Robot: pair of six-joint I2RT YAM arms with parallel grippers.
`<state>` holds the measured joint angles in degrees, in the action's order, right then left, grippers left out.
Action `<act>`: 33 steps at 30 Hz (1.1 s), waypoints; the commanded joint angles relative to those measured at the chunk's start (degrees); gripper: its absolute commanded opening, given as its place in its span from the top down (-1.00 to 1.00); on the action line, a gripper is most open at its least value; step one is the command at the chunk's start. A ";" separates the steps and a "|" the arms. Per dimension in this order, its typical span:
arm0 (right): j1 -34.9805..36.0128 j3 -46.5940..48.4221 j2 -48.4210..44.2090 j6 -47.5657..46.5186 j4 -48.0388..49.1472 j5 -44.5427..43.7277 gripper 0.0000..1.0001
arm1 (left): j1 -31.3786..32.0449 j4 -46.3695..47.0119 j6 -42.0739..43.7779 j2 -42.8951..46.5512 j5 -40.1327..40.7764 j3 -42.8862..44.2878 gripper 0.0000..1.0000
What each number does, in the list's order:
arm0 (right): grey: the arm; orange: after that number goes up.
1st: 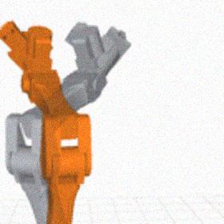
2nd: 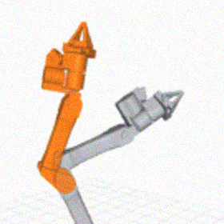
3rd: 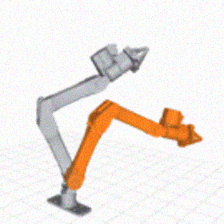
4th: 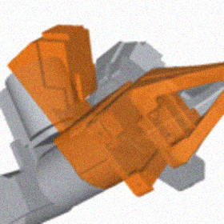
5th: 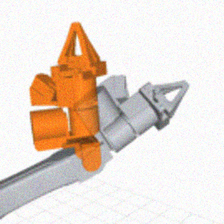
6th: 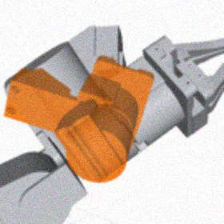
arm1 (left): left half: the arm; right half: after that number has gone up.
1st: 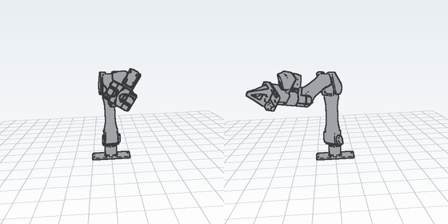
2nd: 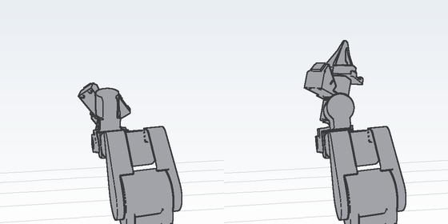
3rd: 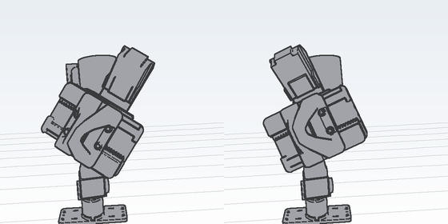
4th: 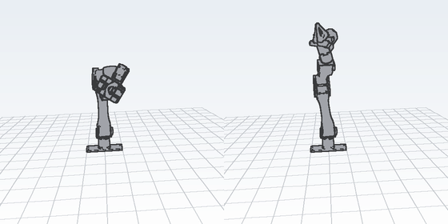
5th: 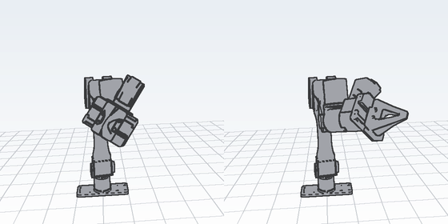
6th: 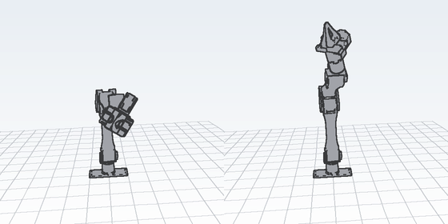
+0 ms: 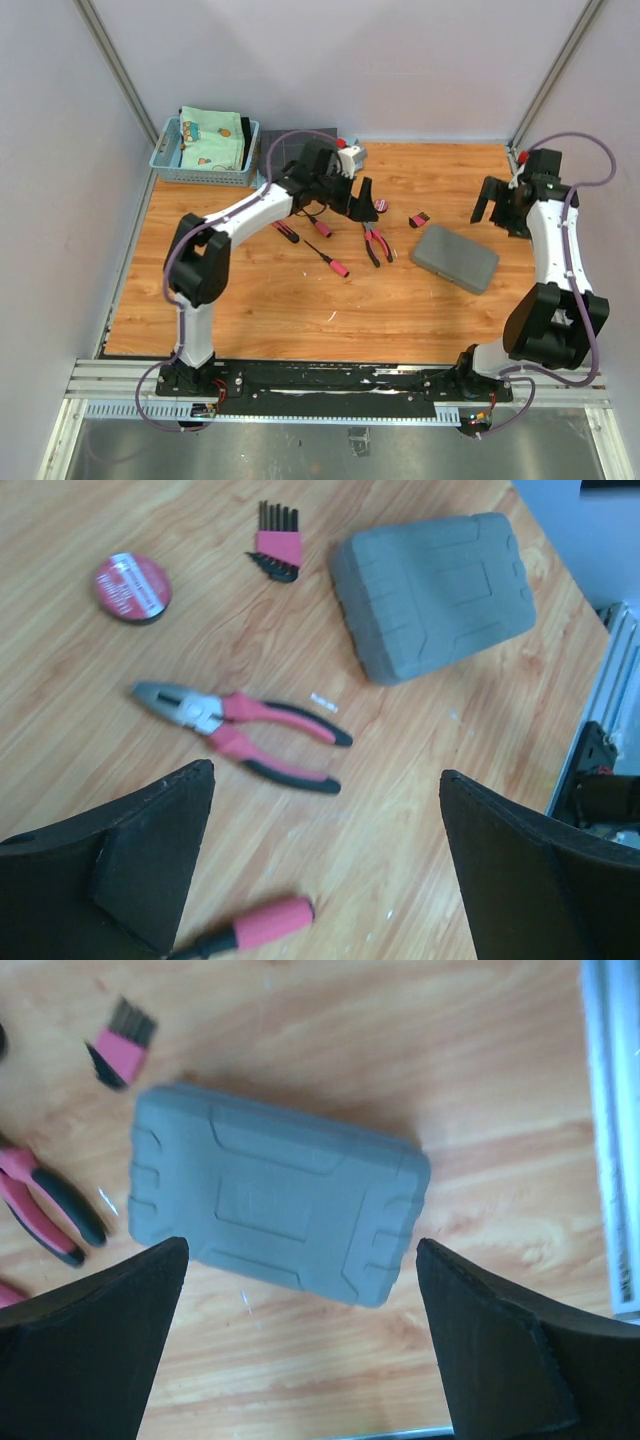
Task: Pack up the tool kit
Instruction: Move the toolbox to the center of the board.
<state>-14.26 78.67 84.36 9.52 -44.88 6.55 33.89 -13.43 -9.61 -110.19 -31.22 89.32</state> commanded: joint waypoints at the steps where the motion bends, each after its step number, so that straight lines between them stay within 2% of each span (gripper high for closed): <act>1: -3.63 -9.00 -5.21 0.63 -3.93 4.12 -0.96 | 2.51 1.29 -6.53 -9.67 -5.66 8.58 -0.97; 4: -7.09 -14.19 -8.63 0.36 -2.84 6.81 -0.96 | 4.32 2.37 -9.28 -14.33 -7.65 14.14 -0.97; 9: -11.09 -20.98 -12.52 -0.46 -0.50 11.58 -0.96 | 6.76 6.35 -13.73 -18.61 -11.68 17.66 -0.98; 18: -13.65 -29.77 -13.53 -0.07 5.56 19.25 -0.97 | 7.55 9.76 -19.91 -28.75 -14.12 27.02 -0.99; 28: -15.50 -31.53 -10.42 -0.42 12.32 20.24 -0.97 | 8.43 11.97 -22.37 -35.75 -13.96 30.74 -0.99; 33: -15.95 -29.35 -8.57 -1.94 11.67 17.30 -0.96 | 8.65 12.58 -23.27 -36.71 -14.14 30.74 -0.99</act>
<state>-28.95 47.57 75.00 9.15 -33.63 25.45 41.85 -2.66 -31.62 -146.34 -43.99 118.17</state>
